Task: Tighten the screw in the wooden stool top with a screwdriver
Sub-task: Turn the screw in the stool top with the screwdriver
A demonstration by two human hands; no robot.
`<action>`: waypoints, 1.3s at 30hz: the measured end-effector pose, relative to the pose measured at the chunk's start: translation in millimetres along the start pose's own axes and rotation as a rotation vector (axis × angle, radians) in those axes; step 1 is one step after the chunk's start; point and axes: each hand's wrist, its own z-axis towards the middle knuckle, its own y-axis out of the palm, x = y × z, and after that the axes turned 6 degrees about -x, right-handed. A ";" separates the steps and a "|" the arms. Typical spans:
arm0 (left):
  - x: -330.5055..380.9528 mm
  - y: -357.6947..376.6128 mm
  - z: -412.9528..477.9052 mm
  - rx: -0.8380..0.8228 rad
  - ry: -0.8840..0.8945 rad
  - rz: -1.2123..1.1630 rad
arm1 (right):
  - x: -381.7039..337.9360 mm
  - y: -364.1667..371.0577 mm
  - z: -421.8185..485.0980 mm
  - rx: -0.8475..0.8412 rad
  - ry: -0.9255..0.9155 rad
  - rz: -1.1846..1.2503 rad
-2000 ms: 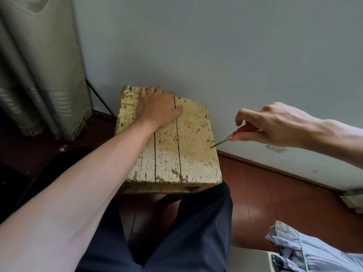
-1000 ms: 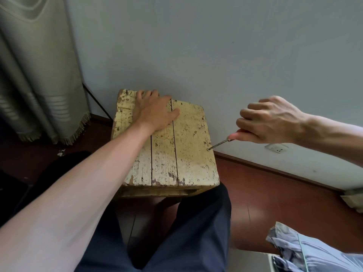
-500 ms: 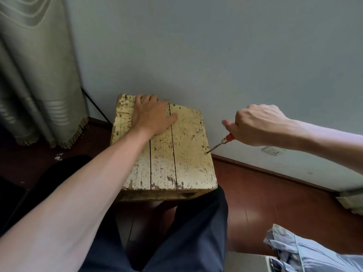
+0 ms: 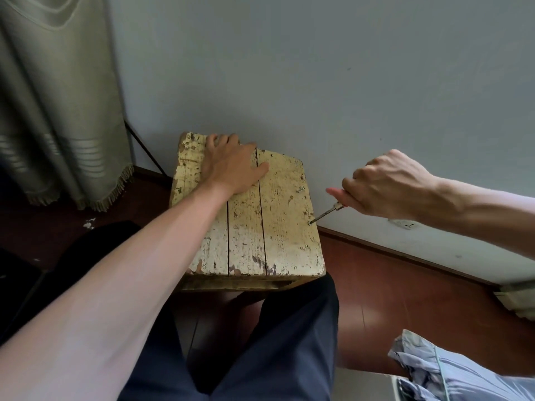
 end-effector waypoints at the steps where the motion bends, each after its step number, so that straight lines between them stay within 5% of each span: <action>1: -0.6 0.8 0.2 0.001 0.002 0.000 | -3.5 -1.3 2.1 -0.026 0.054 0.014; 8: -1.5 2.8 0.8 0.012 0.007 0.007 | -1.6 -7.0 17.3 -0.183 0.402 0.452; 17: -1.5 3.5 1.1 0.015 0.005 0.019 | -6.3 -7.1 0.0 -0.049 0.002 -0.012; 23: -2.5 4.6 3.2 0.016 0.003 0.023 | -14.1 -9.4 2.2 -0.073 0.080 -0.021; 33: -2.8 5.7 3.2 0.024 0.010 0.014 | -13.7 -8.1 20.5 -0.162 0.320 0.308; 39: -1.3 4.0 1.9 0.017 0.007 0.019 | -13.9 -11.3 6.6 -0.153 0.198 0.219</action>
